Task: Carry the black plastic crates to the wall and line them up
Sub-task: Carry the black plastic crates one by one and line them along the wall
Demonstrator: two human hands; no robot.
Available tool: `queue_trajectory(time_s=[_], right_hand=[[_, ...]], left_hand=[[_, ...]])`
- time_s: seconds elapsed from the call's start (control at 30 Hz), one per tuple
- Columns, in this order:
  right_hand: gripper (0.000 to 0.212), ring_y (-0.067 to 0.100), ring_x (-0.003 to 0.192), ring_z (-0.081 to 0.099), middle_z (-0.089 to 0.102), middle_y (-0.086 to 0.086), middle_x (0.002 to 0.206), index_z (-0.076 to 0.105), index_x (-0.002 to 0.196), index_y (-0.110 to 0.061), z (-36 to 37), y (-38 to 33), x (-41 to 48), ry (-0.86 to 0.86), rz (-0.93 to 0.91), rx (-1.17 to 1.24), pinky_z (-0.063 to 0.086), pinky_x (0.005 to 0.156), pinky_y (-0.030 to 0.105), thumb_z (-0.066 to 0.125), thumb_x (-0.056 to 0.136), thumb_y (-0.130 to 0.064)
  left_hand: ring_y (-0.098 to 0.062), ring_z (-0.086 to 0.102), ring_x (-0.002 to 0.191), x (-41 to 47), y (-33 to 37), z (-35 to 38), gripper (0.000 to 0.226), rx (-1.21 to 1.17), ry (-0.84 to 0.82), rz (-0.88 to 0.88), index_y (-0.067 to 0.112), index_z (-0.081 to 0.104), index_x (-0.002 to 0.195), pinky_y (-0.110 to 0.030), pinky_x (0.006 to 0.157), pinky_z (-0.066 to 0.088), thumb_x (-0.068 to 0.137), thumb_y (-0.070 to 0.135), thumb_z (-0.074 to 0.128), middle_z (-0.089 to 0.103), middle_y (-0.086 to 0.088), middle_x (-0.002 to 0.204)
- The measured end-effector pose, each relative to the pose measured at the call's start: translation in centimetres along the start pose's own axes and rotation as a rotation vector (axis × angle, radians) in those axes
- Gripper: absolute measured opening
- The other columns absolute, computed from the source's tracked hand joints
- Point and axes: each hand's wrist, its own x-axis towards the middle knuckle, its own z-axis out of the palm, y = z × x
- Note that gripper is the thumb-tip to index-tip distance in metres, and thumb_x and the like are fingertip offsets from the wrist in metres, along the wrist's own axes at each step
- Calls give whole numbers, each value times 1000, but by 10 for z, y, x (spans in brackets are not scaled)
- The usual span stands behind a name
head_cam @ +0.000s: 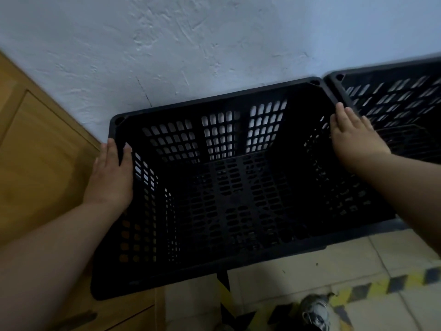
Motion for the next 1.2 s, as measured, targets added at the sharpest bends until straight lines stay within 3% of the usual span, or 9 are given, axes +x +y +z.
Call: queue_trajectory(time_s=[0.5, 0.97, 1.2], right_hand=[[63, 27, 146, -13, -20, 14, 156, -6, 146, -1, 7, -11, -6, 42, 46, 37, 0, 118, 48, 26, 93, 1], [60, 33, 145, -9, -17, 20, 156, -1, 145, 5, 10, -14, -8, 77, -16, -58, 5, 117, 55, 26, 92, 4], [61, 34, 146, -7, -15, 20, 156, 2, 145, 5, 17, -9, -7, 126, -35, -50, 7, 117, 52, 31, 91, 7]], left_hand=[[-30, -18, 143, 10, -16, 2, 87, 7, -8, 24, 9, -2, 147, -41, 118, 0, 83, 3, 56, -17, -20, 155], [-28, -12, 144, 19, -25, 7, 89, 15, 2, 34, 10, 0, 148, -41, 118, -1, 83, 8, 61, -14, -18, 156], [-33, -6, 144, 21, -27, 10, 84, 66, 61, 63, 7, 6, 147, -44, 117, 1, 84, 8, 60, -7, -23, 156]])
